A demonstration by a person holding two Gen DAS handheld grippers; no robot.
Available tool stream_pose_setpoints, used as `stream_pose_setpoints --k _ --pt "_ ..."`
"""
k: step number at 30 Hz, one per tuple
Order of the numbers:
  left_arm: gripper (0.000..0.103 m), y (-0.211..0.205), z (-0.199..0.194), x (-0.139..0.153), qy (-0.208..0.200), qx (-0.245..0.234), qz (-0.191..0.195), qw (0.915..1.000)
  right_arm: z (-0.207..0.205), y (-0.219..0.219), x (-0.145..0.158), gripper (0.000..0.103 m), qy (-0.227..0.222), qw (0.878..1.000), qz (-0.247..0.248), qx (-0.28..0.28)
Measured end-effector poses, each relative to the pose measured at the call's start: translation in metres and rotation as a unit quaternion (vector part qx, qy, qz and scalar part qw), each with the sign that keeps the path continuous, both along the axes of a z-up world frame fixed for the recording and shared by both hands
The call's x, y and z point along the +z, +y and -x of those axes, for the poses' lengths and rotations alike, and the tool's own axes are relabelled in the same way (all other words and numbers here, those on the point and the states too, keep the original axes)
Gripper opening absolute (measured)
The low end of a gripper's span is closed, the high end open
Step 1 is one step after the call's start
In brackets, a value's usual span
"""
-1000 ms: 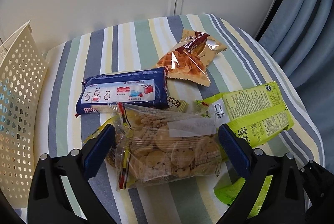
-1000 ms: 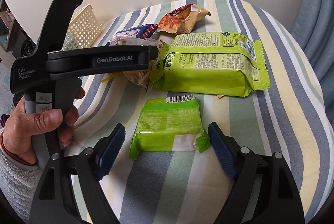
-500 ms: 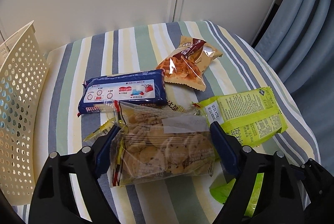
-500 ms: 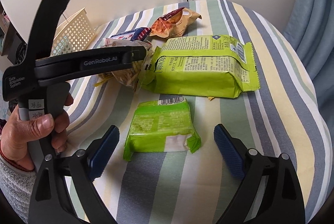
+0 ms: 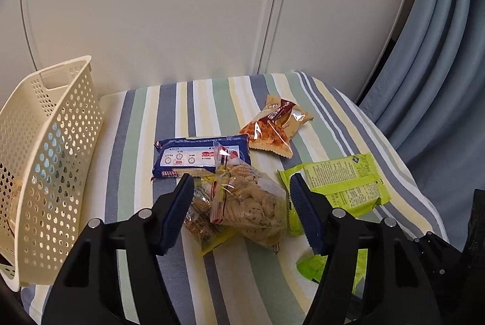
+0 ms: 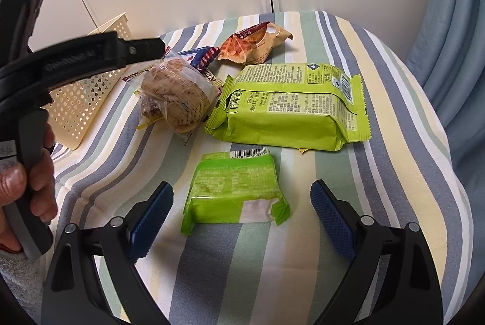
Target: Organize snacks
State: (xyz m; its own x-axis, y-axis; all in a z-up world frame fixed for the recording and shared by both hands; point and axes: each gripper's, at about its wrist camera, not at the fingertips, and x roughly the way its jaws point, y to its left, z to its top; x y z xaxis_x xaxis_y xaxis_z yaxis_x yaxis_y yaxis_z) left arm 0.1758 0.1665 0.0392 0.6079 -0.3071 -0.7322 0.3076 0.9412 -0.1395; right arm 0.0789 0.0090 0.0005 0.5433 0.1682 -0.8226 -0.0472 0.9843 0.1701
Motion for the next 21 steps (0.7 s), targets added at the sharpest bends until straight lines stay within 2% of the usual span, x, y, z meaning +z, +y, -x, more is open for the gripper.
stream_pose_setpoints --k 3,4,5,9,13,19,21 --pt "0.074 -0.002 0.000 0.005 0.001 -0.006 0.001 1.0000 0.000 0.001 0.000 0.091 0.000 1.000 0.001 0.000" --pt "0.090 -0.003 -0.002 0.004 0.002 -0.005 -0.002 1.0000 -0.001 0.001 0.001 0.091 0.000 1.000 0.002 0.000" --pt "0.101 -0.006 -0.004 0.001 0.004 -0.003 -0.009 0.9999 -0.001 0.001 0.001 0.091 -0.001 1.000 0.003 0.001" --pt "0.100 -0.018 -0.009 -0.012 0.018 -0.014 -0.035 0.9992 0.000 0.003 0.003 0.093 -0.003 1.000 0.005 0.004" --pt "0.101 -0.033 -0.019 -0.034 0.040 -0.020 -0.081 0.9957 0.000 0.003 0.002 0.093 -0.002 1.000 0.000 0.004" --pt "0.100 -0.041 -0.032 -0.057 0.074 -0.023 -0.096 0.9923 -0.002 0.000 0.000 0.093 0.002 1.000 -0.012 0.004" --pt "0.087 -0.042 -0.032 -0.054 0.068 -0.026 -0.087 0.9936 -0.002 0.000 -0.001 0.093 0.002 1.000 -0.014 0.003"
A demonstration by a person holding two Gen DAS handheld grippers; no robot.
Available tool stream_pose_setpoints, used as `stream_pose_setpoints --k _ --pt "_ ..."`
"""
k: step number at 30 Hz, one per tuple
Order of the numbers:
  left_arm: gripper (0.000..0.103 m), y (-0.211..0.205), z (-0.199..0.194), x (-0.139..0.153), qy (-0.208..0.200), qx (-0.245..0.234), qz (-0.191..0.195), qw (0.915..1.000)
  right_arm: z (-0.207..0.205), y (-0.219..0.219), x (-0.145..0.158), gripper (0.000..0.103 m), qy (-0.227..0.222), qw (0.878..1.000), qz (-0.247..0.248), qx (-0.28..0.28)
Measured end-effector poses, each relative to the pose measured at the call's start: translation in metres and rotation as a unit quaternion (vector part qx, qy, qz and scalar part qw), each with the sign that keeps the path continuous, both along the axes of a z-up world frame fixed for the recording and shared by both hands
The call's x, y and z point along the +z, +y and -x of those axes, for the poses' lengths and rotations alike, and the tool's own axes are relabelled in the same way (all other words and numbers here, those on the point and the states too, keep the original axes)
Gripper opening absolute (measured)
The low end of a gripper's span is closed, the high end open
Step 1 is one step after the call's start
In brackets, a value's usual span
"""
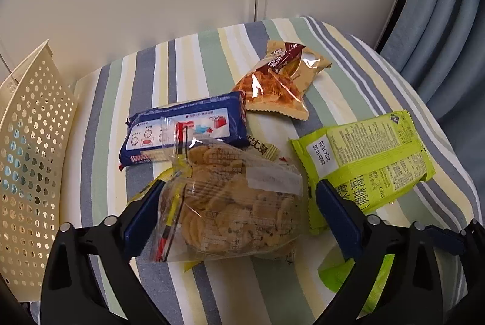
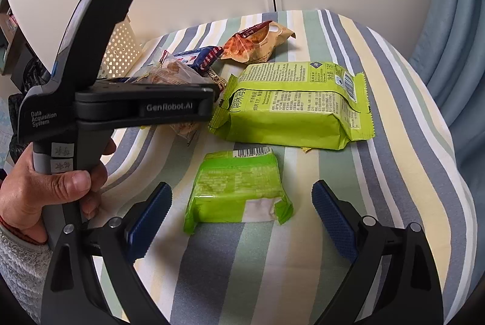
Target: Organize snacks
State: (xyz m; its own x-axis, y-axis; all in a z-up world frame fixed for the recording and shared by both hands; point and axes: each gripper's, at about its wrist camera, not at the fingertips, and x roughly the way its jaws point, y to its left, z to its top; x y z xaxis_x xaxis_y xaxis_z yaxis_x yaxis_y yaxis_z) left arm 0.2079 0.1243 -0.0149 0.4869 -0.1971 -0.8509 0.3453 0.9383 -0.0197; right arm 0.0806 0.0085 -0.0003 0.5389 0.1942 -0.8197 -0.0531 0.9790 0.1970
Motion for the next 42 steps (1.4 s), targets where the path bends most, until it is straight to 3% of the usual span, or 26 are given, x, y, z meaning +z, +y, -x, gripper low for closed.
stream_pose_setpoints --k 1,7,14,16,19,24,27,28,31,32,35,38,42 --pt "0.079 0.000 -0.001 0.000 0.000 0.002 -0.002 1.0000 0.000 0.000 0.000 0.093 0.000 1.000 -0.001 0.000" --pt "0.076 0.006 0.008 0.010 -0.014 0.005 0.027 0.9995 0.000 -0.002 -0.001 0.093 0.002 1.000 -0.010 -0.002" --pt "0.075 0.039 0.029 0.052 -0.059 0.028 0.061 0.9960 0.000 -0.005 -0.002 0.093 0.004 1.000 -0.011 -0.007" --pt "0.072 0.054 0.036 0.068 -0.079 0.039 0.067 0.9938 0.000 -0.004 -0.003 0.093 0.005 1.000 -0.009 -0.008" --pt "0.058 0.073 0.043 0.093 -0.108 0.060 0.072 0.9898 -0.001 -0.005 -0.003 0.093 0.006 1.000 -0.008 -0.009" --pt "0.057 0.116 0.044 0.125 -0.144 0.104 0.094 0.9796 -0.001 -0.004 -0.002 0.093 0.005 1.000 -0.003 -0.012" --pt "0.058 0.135 0.046 0.134 -0.145 0.116 0.108 0.9767 -0.001 -0.003 -0.002 0.093 0.007 1.000 -0.001 -0.013" --pt "0.060 0.138 0.046 0.132 -0.138 0.115 0.112 0.9773 -0.001 -0.003 -0.002 0.093 0.007 1.000 -0.001 -0.013" --pt "0.089 0.131 0.046 0.119 -0.115 0.104 0.106 0.9823 -0.001 -0.003 -0.003 0.093 0.008 1.000 -0.004 -0.016" --pt "0.093 0.124 0.047 0.109 -0.107 0.096 0.097 0.9847 -0.002 -0.004 -0.003 0.093 0.008 1.000 -0.005 -0.016" --pt "0.096 0.102 0.048 0.080 -0.071 0.070 0.084 0.9915 -0.002 -0.006 -0.003 0.093 0.009 1.000 -0.010 -0.017" --pt "0.097 0.087 0.042 0.046 -0.035 0.065 0.046 0.9962 -0.002 -0.008 -0.003 0.093 0.009 1.000 -0.014 -0.017" --pt "0.097 0.091 0.021 0.003 0.032 0.092 0.025 0.9949 -0.001 -0.009 -0.003 0.093 0.007 1.000 -0.017 -0.013"
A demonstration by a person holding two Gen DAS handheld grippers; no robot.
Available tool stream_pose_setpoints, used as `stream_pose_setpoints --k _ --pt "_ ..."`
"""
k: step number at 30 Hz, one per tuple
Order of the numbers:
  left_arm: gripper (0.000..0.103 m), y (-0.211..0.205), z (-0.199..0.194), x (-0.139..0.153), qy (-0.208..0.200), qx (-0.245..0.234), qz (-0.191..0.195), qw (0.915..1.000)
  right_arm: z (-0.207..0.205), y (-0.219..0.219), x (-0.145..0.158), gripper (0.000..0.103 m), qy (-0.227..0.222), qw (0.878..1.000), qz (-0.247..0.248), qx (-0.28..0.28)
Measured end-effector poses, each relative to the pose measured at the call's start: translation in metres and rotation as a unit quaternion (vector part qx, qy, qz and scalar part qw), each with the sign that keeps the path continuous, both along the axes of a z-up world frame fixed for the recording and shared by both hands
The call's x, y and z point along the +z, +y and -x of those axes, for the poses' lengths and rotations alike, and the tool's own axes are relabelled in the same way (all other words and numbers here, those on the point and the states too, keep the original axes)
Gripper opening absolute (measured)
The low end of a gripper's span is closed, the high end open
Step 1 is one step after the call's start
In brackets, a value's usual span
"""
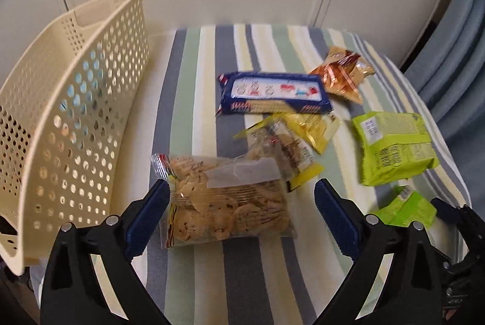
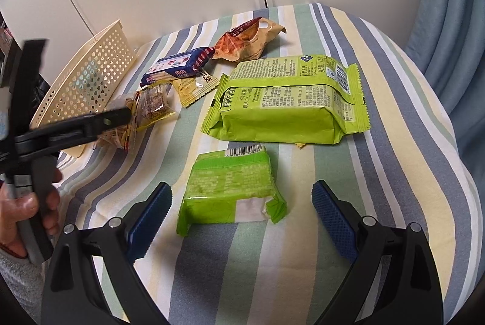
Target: Organize snacks
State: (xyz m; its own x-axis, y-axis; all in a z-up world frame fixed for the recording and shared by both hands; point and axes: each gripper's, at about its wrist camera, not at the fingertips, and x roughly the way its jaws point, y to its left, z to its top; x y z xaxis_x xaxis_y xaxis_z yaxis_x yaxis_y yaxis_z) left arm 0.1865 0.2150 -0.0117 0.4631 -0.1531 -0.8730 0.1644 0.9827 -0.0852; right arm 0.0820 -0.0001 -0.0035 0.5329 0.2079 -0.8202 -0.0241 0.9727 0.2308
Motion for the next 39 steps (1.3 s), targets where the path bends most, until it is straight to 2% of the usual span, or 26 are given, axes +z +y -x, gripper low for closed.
stream_pose_setpoints --k 3,7,9,13,17,20,26,30,32,34,39 --pt "0.098 0.007 -0.010 -0.014 0.025 0.018 0.004 0.9995 0.000 0.000 0.000 0.093 0.000 1.000 -0.003 0.005" --pt "0.097 0.008 -0.016 -0.014 0.026 0.013 0.020 0.9994 0.000 0.001 -0.001 0.093 0.000 1.000 -0.004 0.008" --pt "0.081 0.006 -0.015 -0.011 0.013 0.012 0.014 0.9997 0.000 0.002 -0.001 0.093 -0.001 1.000 -0.006 0.009" --pt "0.073 0.002 -0.008 -0.005 -0.002 0.002 0.023 0.9997 0.001 0.000 -0.001 0.093 -0.001 1.000 -0.011 0.007" --pt "0.056 -0.005 0.007 0.013 -0.033 -0.003 0.028 0.9990 0.001 -0.001 -0.001 0.093 0.000 1.000 -0.011 0.004" --pt "0.048 0.000 0.015 0.031 -0.056 -0.007 0.040 0.9976 0.001 -0.001 -0.001 0.093 0.000 1.000 -0.008 0.004" --pt "0.046 0.011 0.025 0.065 -0.093 -0.020 0.061 0.9936 0.001 -0.001 0.000 0.093 0.001 1.000 -0.007 0.001" --pt "0.046 0.020 0.031 0.088 -0.124 -0.012 0.068 0.9899 0.000 -0.003 -0.001 0.093 0.002 1.000 -0.007 0.000" --pt "0.046 0.029 0.031 0.102 -0.142 -0.002 0.070 0.9874 0.000 -0.002 -0.001 0.093 0.002 1.000 -0.005 0.000" --pt "0.041 0.043 0.035 0.115 -0.159 0.012 0.070 0.9846 0.000 -0.002 -0.001 0.093 0.003 1.000 -0.004 0.001" --pt "0.041 0.083 0.037 0.140 -0.195 0.058 0.067 0.9768 0.000 -0.001 -0.001 0.093 0.003 1.000 -0.002 0.000"
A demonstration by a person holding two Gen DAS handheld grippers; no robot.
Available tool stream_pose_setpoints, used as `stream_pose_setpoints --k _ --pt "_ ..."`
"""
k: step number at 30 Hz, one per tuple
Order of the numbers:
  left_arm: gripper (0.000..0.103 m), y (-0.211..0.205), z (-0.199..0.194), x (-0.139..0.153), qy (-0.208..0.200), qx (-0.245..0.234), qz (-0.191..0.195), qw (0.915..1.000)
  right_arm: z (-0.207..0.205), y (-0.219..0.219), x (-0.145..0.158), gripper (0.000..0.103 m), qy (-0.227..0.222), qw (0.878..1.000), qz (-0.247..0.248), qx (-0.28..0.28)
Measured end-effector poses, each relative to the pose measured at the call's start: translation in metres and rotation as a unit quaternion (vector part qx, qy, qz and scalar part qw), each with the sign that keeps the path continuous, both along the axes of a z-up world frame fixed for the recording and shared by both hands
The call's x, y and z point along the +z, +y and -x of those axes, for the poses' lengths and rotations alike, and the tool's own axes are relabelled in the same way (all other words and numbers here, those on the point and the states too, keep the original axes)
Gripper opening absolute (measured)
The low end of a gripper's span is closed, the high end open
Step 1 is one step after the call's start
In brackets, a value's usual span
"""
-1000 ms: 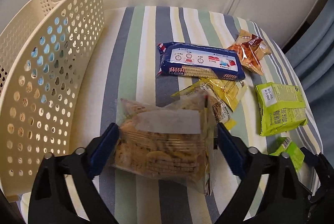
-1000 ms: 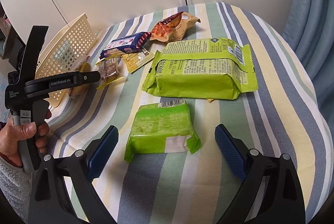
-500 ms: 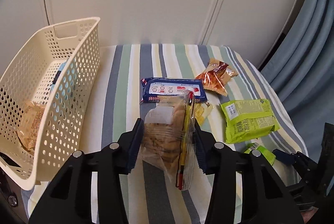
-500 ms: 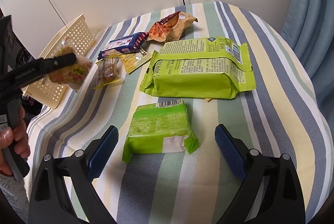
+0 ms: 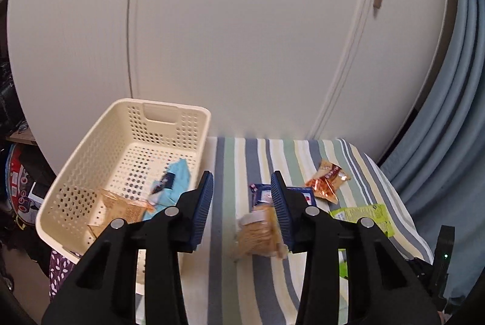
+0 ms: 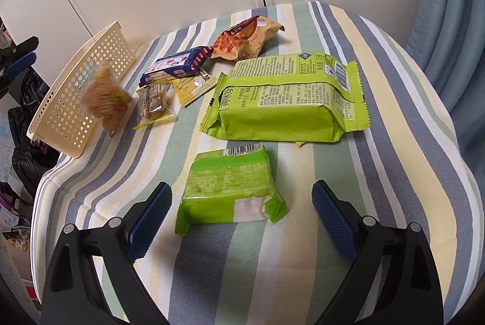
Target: Organize snacks
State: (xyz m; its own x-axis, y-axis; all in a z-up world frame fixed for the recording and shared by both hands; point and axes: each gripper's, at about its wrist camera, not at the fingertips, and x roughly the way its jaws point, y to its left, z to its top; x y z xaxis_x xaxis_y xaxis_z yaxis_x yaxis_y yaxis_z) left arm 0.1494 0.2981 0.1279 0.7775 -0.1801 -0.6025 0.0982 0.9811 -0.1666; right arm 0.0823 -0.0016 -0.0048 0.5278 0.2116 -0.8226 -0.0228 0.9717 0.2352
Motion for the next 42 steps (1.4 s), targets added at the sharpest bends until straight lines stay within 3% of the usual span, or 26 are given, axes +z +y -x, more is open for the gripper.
stream_pose_setpoints --k 4,6,7,8,11,16,20,24,29,30,31,37,42 --pt "0.042 0.017 0.002 0.001 0.008 0.007 0.024 0.9997 -0.001 0.001 -0.001 0.093 0.002 1.000 0.002 -0.001" --pt "0.065 0.008 0.002 -0.006 0.020 -0.009 0.027 0.9994 -0.001 0.001 -0.001 0.093 0.003 1.000 0.003 -0.002" --pt "0.086 0.003 0.002 -0.010 0.025 -0.017 0.029 0.9991 -0.001 0.000 -0.001 0.093 0.003 1.000 0.002 -0.002" --pt "0.094 -0.005 0.002 -0.017 0.030 -0.023 0.028 0.9989 -0.002 0.000 -0.001 0.093 0.003 1.000 0.002 -0.003" --pt "0.100 -0.034 -0.003 -0.041 0.060 -0.054 0.028 0.9963 -0.001 -0.001 -0.001 0.093 0.002 1.000 0.000 -0.003" --pt "0.100 -0.070 -0.021 -0.084 0.117 -0.088 0.013 0.9891 -0.001 -0.002 0.000 0.093 0.001 1.000 -0.005 -0.003" --pt "0.100 -0.077 -0.043 -0.119 0.165 -0.070 0.009 0.9838 0.000 -0.004 0.000 0.093 -0.001 1.000 -0.009 -0.001" --pt "0.100 -0.068 -0.064 -0.147 0.209 -0.042 0.038 0.9762 0.000 -0.004 0.000 0.093 -0.002 1.000 -0.010 0.006" --pt "0.098 -0.070 -0.072 -0.154 0.210 -0.027 0.034 0.9768 -0.003 0.001 -0.001 0.093 0.009 1.000 -0.005 0.018" --pt "0.094 -0.071 -0.071 -0.154 0.206 -0.028 0.032 0.9778 -0.006 0.003 -0.002 0.093 0.015 1.000 -0.002 0.024" --pt "0.081 -0.072 -0.071 -0.153 0.202 -0.027 0.028 0.9787 -0.009 0.006 -0.004 0.093 0.022 0.999 0.002 0.032" --pt "0.075 -0.072 -0.062 -0.148 0.182 -0.041 0.035 0.9817 -0.030 0.022 -0.014 0.093 0.067 0.995 0.030 0.071" --pt "0.059 -0.066 -0.046 -0.126 0.147 -0.048 0.033 0.9874 -0.041 0.026 -0.019 0.090 0.081 0.993 0.029 0.087"
